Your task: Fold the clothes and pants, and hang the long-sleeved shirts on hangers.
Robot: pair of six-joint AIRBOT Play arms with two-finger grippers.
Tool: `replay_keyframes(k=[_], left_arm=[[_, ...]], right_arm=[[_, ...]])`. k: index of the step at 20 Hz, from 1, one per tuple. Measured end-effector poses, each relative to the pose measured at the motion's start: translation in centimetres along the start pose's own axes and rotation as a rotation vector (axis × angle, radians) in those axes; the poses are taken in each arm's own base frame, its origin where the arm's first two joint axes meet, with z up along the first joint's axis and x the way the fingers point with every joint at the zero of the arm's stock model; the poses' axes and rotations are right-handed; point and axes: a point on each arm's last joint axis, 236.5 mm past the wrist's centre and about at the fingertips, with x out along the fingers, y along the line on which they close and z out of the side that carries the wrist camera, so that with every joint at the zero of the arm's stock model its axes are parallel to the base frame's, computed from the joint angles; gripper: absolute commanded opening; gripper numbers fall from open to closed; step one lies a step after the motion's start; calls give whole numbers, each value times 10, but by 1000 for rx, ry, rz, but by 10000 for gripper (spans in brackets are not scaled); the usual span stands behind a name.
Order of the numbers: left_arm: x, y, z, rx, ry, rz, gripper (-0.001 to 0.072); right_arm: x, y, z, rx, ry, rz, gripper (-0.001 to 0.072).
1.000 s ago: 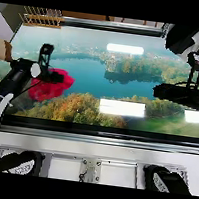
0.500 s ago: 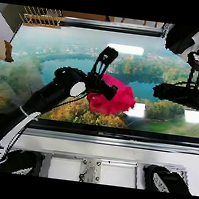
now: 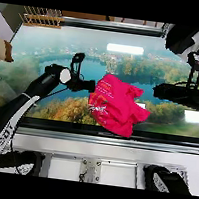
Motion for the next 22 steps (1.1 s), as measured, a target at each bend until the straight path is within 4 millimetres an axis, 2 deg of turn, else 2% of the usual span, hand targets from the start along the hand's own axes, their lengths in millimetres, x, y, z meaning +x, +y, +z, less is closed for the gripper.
replay_keyframes(k=[2,6,7,9,10,13,16,17,18,19,22], left_arm=[[25,13,-26,-114,99,-44,706],[58,2,-55,-224,208,-144,705],[65,-1,-60,-238,224,-158,628],[75,-6,-68,-250,249,-172,176],[78,-8,-71,-255,257,-178,14],[80,-9,-68,-242,259,-185,13],[68,1,-51,-183,246,-166,13],[61,6,-44,-160,237,-155,13],[54,11,-36,-140,224,-142,13],[46,16,-30,-121,213,-129,13],[30,25,-15,-87,175,-109,14]], right_arm=[[0,0,0,0,0,0,21],[0,0,0,0,0,0,21],[0,0,0,0,0,0,21],[1,-1,-1,0,3,-2,20],[2,-2,-1,1,6,-4,20],[9,-10,-6,3,34,-25,20],[22,-38,-22,29,120,-86,26],[27,-52,-30,56,158,-110,115],[33,-66,-38,84,192,-131,397],[40,-80,-47,119,229,-146,710],[72,-112,-75,255,339,-145,717]])
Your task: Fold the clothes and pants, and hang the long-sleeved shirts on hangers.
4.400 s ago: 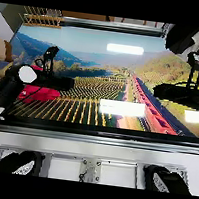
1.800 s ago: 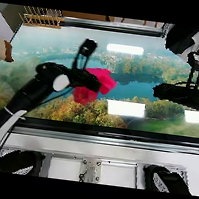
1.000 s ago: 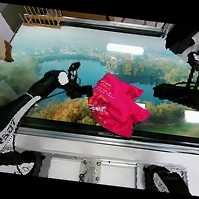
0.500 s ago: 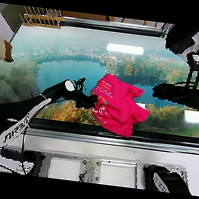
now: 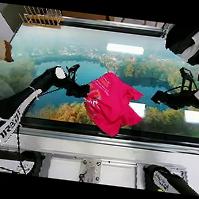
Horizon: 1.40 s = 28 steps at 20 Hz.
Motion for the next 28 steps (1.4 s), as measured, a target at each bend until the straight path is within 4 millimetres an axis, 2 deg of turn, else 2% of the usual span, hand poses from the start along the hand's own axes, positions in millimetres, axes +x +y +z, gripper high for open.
replay_keyframes(k=[3,7,9,13,14,16,17,18,21,22,23,25,26,28], left_arm=[[-7,4,2,15,-6,13,13],[-3,13,-6,7,12,28,13],[-1,16,-10,4,21,33,13],[0,18,-12,1,27,36,13],[0,18,-12,1,26,35,13],[0,18,-13,1,27,36,13],[0,18,-13,1,28,36,13],[0,19,-13,1,28,37,13],[-12,22,-5,17,-5,51,12],[-25,22,4,34,-37,62,12],[-47,19,15,56,-84,72,13],[-108,4,43,112,-222,77,13],[-148,-9,54,145,-308,75,13],[-232,-42,64,216,-494,54,13]], right_arm=[[49,-6,0,125,68,72,714],[109,11,7,250,91,179,711],[132,22,8,262,96,204,710],[157,51,19,247,65,236,707],[162,57,23,234,50,236,665],[168,66,33,209,5,229,160],[171,68,34,188,-1,222,10],[170,72,39,180,-21,224,14],[148,89,69,81,-115,247,14],[130,96,82,23,-159,254,14],[104,105,99,-38,-217,263,14],[39,124,124,-161,-331,273,14],[-2,135,134,-219,-400,280,14],[-85,157,137,-313,-530,293,14]])
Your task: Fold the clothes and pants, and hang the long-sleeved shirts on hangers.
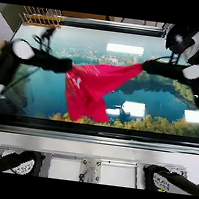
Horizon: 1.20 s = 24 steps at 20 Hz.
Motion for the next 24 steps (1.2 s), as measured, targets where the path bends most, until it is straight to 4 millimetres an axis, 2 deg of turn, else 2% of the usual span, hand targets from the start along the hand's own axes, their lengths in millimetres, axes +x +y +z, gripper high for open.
replay_keyframes(k=[1,2,3,5,6,7,9,11,12,14,16,17,18,19,20,21,22,24], left_arm=[[-36,-13,19,31,-88,-9,13],[-76,-26,35,64,-182,-18,13],[-114,-39,45,92,-266,-26,13],[-179,-63,52,139,-404,-50,13],[-204,-72,51,157,-455,-58,13],[-228,-79,48,170,-501,-65,13],[-259,-89,42,185,-560,-76,13],[-268,-91,36,191,-565,-76,13],[-264,-89,34,190,-548,-71,13],[-241,-81,30,177,-465,-57,13],[-197,-65,25,143,-335,-36,13],[-168,-54,20,119,-261,-23,13],[-136,-41,14,92,-183,-10,44],[-105,-27,6,63,-111,3,411],[-73,-14,-2,33,-47,16,706],[-42,1,-13,-2,19,30,667],[-15,14,-23,-35,75,44,668],[24,38,-43,-99,166,71,668]], right_arm=[[-29,17,18,-43,-54,9,14],[-66,37,38,-90,-125,18,14],[-95,54,49,-125,-177,25,14],[-151,83,63,-174,-277,36,14],[-176,97,67,-182,-320,45,14],[-196,107,67,-186,-347,54,14],[-222,123,61,-175,-363,74,13],[-228,129,43,-138,-317,94,14],[-225,129,31,-110,-277,102,14],[-213,125,5,-37,-184,112,14],[-195,116,-23,44,-91,112,14],[-186,110,-37,82,-49,109,13],[-176,104,-51,119,-7,104,14],[-167,99,-64,153,29,98,14],[-159,93,-75,179,57,92,13],[-151,88,-84,203,78,85,14],[-143,83,-91,225,93,78,14],[-132,75,-99,255,111,66,14]])
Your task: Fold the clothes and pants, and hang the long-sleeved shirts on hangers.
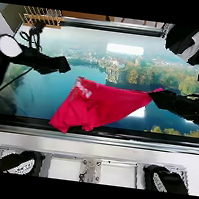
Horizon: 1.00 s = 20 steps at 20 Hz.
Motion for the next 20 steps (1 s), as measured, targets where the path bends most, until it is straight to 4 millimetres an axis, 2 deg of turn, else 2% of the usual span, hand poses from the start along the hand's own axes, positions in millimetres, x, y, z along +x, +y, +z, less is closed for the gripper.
replay_keyframes(k=[2,5,7,9,12,14,16,20], left_arm=[[18,16,-10,-39,52,22,668],[28,35,-43,-91,117,46,667],[32,45,-80,-119,179,59,667],[40,46,-124,-155,244,48,667],[60,34,-178,-244,277,-15,667],[76,21,-200,-311,275,-69,667],[90,6,-215,-365,275,-118,667],[118,-18,-230,-402,307,-154,667]], right_arm=[[7,-6,-2,18,8,-8,14],[12,-10,-4,32,13,-13,14],[13,-12,-4,38,14,-14,14],[14,-13,-4,40,17,-15,14],[16,-14,-5,43,19,-17,14],[17,-15,-5,44,22,-18,14],[17,-15,-5,45,22,-18,14],[17,-15,-5,45,23,-18,14]])
